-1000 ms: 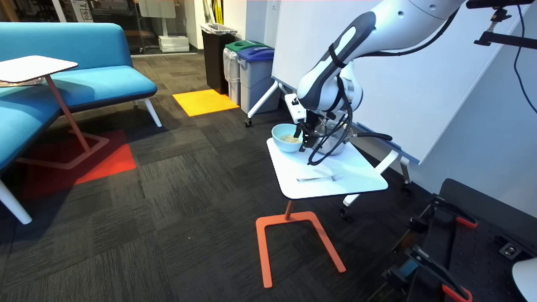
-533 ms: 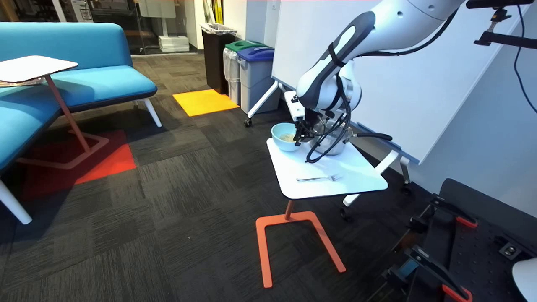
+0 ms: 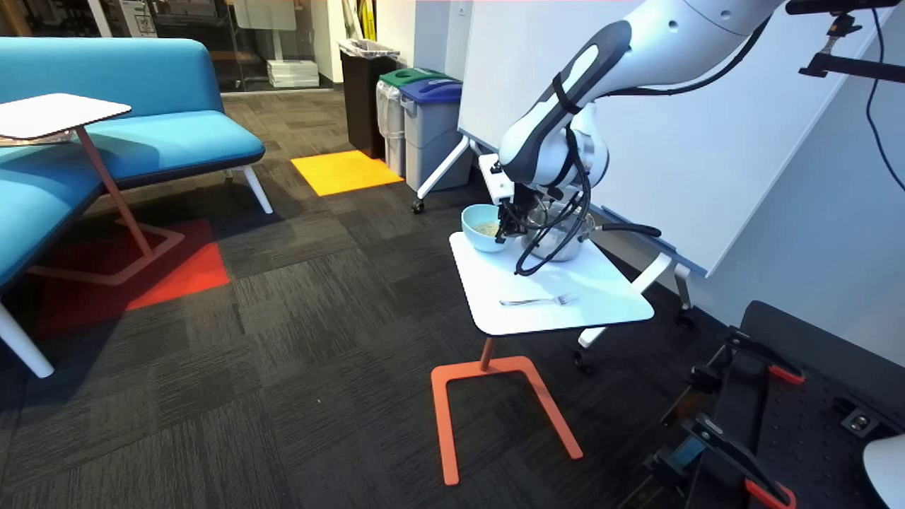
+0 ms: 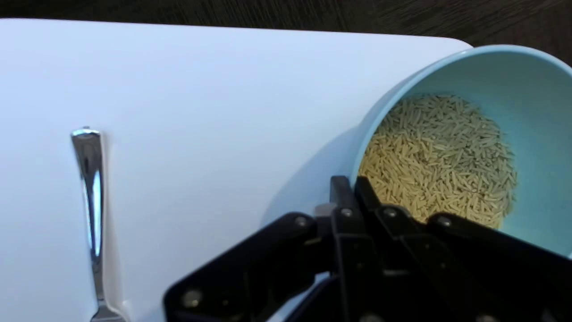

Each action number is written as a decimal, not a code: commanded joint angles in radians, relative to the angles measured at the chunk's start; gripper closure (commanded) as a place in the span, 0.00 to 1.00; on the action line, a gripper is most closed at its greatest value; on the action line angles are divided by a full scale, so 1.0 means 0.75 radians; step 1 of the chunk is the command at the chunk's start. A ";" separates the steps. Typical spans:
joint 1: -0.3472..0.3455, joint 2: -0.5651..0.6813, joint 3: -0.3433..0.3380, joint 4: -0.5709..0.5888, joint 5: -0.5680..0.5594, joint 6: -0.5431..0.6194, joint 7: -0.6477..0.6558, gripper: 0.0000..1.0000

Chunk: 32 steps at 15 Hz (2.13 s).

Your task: Bring the bowl closer to the fork, then place the fork in the bowl, and finally take the fork out of the bowl.

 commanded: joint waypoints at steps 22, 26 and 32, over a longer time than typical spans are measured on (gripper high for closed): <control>-0.194 -0.310 0.337 -0.692 0.109 0.467 -0.015 0.99; -0.151 -0.329 0.271 -0.743 0.111 0.448 0.014 0.99; -0.124 -0.305 0.241 -0.731 0.104 0.480 0.013 0.99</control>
